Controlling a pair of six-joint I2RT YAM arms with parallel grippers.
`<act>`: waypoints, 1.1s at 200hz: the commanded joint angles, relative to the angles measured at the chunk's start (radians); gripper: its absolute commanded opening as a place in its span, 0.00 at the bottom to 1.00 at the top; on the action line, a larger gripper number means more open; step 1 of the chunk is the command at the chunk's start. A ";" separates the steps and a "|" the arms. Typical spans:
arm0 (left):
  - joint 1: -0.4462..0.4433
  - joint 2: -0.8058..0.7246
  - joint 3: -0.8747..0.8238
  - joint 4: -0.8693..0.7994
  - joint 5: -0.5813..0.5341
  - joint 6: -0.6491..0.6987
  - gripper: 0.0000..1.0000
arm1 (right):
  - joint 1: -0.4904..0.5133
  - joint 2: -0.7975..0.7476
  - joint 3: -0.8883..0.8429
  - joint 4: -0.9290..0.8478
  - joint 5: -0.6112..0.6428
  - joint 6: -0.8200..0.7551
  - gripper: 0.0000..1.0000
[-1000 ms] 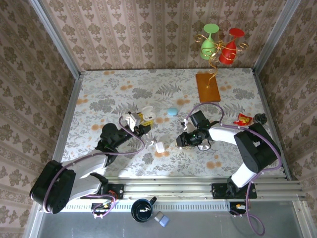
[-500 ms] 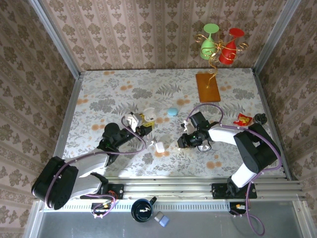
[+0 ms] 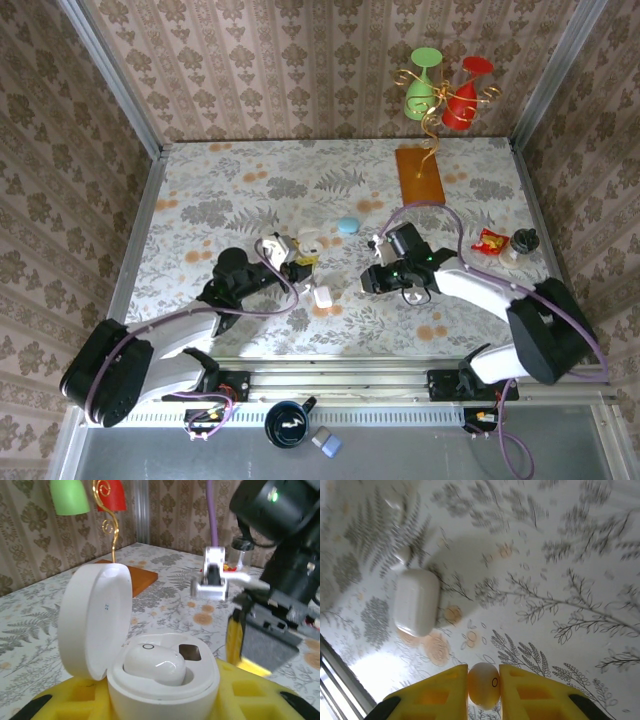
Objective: Insert the wireless bluetooth earbuds into the charging case
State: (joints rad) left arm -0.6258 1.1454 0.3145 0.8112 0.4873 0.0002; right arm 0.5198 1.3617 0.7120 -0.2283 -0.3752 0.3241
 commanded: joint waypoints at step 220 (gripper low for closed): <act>-0.052 0.028 0.104 -0.137 0.225 0.067 0.20 | 0.213 -0.126 0.219 0.074 0.106 -0.291 0.21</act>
State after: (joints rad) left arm -0.6693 1.1957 0.3889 0.6746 0.6857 0.0490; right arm 0.7193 1.2198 0.8982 -0.1825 -0.2615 0.0471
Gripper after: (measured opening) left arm 0.370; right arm 0.213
